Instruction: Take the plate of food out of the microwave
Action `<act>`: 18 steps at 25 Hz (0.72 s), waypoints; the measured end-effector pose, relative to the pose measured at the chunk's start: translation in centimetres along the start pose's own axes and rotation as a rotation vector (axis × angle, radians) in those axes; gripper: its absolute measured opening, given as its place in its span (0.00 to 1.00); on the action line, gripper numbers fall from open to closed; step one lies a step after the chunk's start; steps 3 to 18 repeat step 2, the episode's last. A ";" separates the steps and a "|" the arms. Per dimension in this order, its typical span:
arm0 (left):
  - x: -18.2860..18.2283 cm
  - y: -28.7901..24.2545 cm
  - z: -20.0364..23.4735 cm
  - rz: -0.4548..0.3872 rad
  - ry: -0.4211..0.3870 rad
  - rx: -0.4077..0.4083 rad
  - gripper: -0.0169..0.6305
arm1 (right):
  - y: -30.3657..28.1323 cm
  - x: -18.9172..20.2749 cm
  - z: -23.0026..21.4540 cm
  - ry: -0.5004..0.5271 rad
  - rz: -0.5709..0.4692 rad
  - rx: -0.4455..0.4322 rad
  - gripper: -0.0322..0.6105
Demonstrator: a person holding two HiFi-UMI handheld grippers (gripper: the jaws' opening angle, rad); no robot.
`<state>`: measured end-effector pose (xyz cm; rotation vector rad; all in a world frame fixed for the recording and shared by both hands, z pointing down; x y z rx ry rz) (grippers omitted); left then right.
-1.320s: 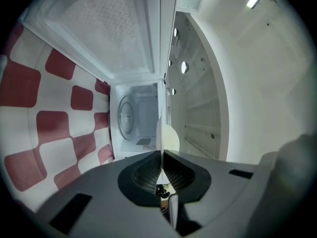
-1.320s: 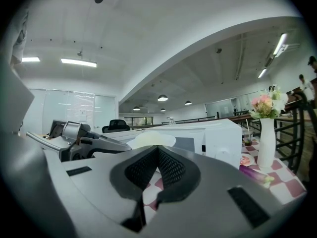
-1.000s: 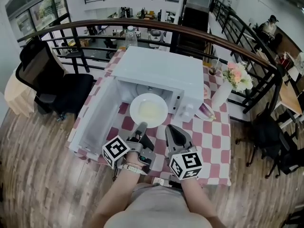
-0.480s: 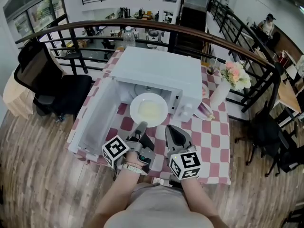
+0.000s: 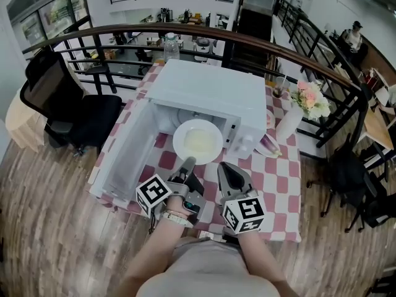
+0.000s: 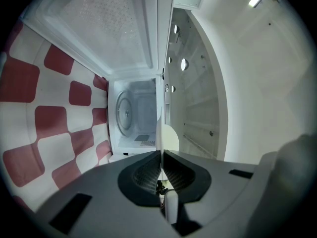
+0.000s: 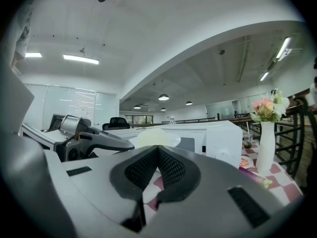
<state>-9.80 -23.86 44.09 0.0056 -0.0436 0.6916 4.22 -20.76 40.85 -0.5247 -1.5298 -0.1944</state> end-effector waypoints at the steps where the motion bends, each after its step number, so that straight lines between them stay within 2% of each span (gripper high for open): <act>1: 0.0 -0.1 0.0 0.003 -0.003 0.001 0.05 | -0.1 0.0 -0.1 0.000 -0.002 0.000 0.09; 18: 0.1 -0.3 0.0 0.006 -0.006 0.001 0.05 | -0.1 -0.1 -0.2 0.000 -0.003 0.001 0.09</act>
Point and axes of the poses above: the fingertips, and each gripper's own axes: y backward along the fingers, z to its left, x out of its underside, the point moved 5 cm from there along y, backward along the fingers, and after that the axes turned 7 degrees about z, right-handed, at the moved point
